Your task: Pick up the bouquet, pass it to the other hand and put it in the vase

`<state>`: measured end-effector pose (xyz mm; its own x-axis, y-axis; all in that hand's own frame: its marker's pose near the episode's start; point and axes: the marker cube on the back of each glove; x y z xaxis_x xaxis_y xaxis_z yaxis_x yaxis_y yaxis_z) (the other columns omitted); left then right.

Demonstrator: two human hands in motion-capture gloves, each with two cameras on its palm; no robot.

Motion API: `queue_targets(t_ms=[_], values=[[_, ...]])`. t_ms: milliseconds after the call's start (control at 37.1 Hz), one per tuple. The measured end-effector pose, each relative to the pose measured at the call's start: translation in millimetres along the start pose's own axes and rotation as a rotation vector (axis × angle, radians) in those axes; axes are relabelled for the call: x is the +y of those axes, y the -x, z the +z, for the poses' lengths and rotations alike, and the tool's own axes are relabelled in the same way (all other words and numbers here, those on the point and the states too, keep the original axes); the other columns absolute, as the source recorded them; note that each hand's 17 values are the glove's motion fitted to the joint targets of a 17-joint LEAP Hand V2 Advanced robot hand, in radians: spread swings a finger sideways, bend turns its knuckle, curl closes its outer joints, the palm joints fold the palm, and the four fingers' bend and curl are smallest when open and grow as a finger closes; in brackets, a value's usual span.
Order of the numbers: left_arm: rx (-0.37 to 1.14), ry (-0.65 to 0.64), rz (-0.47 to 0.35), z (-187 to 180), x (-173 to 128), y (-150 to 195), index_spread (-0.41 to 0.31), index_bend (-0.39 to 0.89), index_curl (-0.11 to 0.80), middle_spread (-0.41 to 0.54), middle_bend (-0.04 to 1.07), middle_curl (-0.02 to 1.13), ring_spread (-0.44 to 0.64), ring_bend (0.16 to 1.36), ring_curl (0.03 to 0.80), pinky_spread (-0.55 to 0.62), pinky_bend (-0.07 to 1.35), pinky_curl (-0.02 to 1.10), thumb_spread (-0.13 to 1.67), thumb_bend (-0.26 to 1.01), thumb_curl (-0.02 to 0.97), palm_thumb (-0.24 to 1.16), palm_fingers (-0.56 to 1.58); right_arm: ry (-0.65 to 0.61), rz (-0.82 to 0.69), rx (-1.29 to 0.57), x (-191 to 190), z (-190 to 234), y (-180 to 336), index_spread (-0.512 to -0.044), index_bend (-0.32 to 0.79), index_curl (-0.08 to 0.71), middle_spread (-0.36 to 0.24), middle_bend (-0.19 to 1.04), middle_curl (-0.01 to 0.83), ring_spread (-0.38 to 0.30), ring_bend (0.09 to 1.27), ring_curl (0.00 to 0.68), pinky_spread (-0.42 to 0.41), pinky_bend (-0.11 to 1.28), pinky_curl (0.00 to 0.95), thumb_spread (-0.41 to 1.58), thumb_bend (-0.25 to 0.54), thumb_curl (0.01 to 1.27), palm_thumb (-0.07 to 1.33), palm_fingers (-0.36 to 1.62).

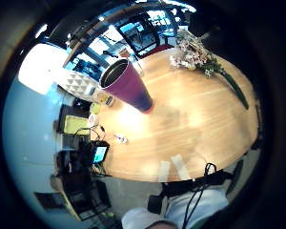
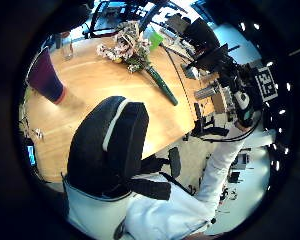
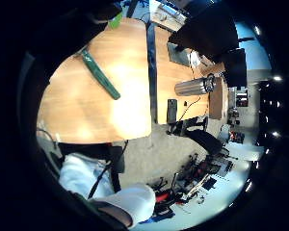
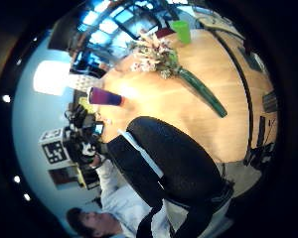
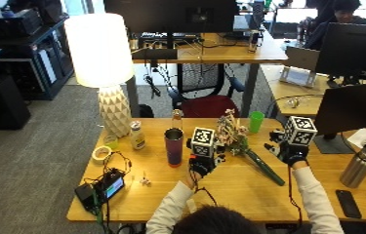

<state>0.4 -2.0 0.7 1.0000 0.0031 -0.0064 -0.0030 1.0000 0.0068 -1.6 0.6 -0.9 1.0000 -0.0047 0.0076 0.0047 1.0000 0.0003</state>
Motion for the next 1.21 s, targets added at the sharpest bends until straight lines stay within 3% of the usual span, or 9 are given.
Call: queue_targets(t_ms=[135,350,458,620,808,943,1051,1105,1212], values=[[0.004,-0.022,-0.004,0.0,-3.1,1.7,-0.075,0.30,0.143,0.049,0.14,0.08,0.12,0.43,0.147,0.15,0.35,0.14,0.68,0.07,0.055,0.15,0.46,0.001,-0.030,-0.022,-0.4,-2.6,8.0,-0.244,0.08,0.057,0.017,0.24,0.110,0.119,0.38,0.121,0.192,0.53,0.184,0.67,0.085,0.05,0.18,0.39],[0.021,-0.016,0.031,-1.9,6.0,0.2,-0.095,0.31,0.228,0.064,0.14,0.13,0.15,0.45,0.198,0.20,0.34,0.20,0.95,0.04,0.101,0.15,0.44,0.024,-0.079,-0.021,11.1,-12.3,28.7,-0.302,0.09,0.087,0.021,0.28,0.188,0.150,0.44,0.183,0.248,0.57,0.248,0.93,0.050,0.10,0.19,0.38],[0.015,-0.015,0.053,0.6,9.5,4.4,-0.103,0.31,0.259,0.067,0.14,0.15,0.16,0.46,0.210,0.21,0.34,0.22,1.02,0.03,0.122,0.16,0.43,0.051,-0.048,-0.006,16.5,-21.2,32.2,-0.282,0.08,0.091,0.039,0.31,0.220,0.146,0.51,0.213,0.252,0.57,0.258,1.00,0.034,0.12,0.20,0.46],[0.021,0.008,0.068,1.6,17.0,6.3,-0.107,0.29,0.296,0.064,0.15,0.17,0.17,0.46,0.223,0.22,0.34,0.25,1.08,0.00,0.149,0.16,0.43,0.094,0.088,0.001,1.9,-26.9,10.9,-0.209,0.03,0.079,0.037,0.33,0.261,0.120,0.60,0.259,0.250,0.64,0.293,1.05,0.031,0.15,0.25,0.56],[0.032,0.005,0.091,10.8,11.3,3.2,-0.109,0.28,0.329,0.061,0.15,0.19,0.17,0.45,0.233,0.22,0.33,0.27,1.12,-0.01,0.174,0.17,0.44,0.154,0.194,-0.074,-36.5,9.0,-24.9,-0.167,0.03,0.073,0.042,0.35,0.302,0.073,0.65,0.302,0.232,0.68,0.327,1.07,0.029,0.20,0.33,0.56],[0.017,0.010,0.109,24.5,7.9,4.0,-0.110,0.27,0.348,0.060,0.14,0.20,0.17,0.45,0.242,0.22,0.32,0.28,1.13,-0.02,0.187,0.16,0.44,0.302,0.280,-0.139,-60.0,76.0,-51.9,-0.154,0.04,0.070,0.040,0.36,0.322,0.038,0.67,0.320,0.220,0.69,0.336,1.07,0.022,0.22,0.39,0.55],[0.010,0.029,0.113,25.6,13.1,3.0,-0.111,0.27,0.360,0.056,0.14,0.20,0.17,0.44,0.248,0.22,0.32,0.29,1.14,-0.02,0.196,0.16,0.44,0.451,0.415,-0.180,-16.3,101.4,-38.1,-0.151,0.05,0.079,0.029,0.46,0.367,0.054,0.52,0.303,0.244,0.66,0.344,1.07,0.008,0.24,0.41,0.36],[0.014,0.045,0.113,26.2,16.0,2.1,-0.111,0.26,0.365,0.054,0.14,0.21,0.17,0.44,0.251,0.22,0.32,0.29,1.14,-0.02,0.200,0.16,0.44,0.519,0.478,-0.202,0.7,118.7,-33.4,-0.150,0.06,0.079,0.027,0.49,0.375,0.057,0.51,0.304,0.244,0.65,0.345,1.07,0.005,0.24,0.43,0.35],[0.022,0.062,0.111,31.4,16.1,2.0,-0.111,0.26,0.375,0.053,0.14,0.21,0.17,0.44,0.256,0.22,0.31,0.30,1.14,-0.02,0.206,0.16,0.44,0.546,0.458,-0.226,6.2,162.1,-27.8,-0.152,0.10,0.095,0.027,0.36,0.348,0.035,0.58,0.316,0.245,0.66,0.340,1.06,-0.002,0.26,0.47,0.36]])
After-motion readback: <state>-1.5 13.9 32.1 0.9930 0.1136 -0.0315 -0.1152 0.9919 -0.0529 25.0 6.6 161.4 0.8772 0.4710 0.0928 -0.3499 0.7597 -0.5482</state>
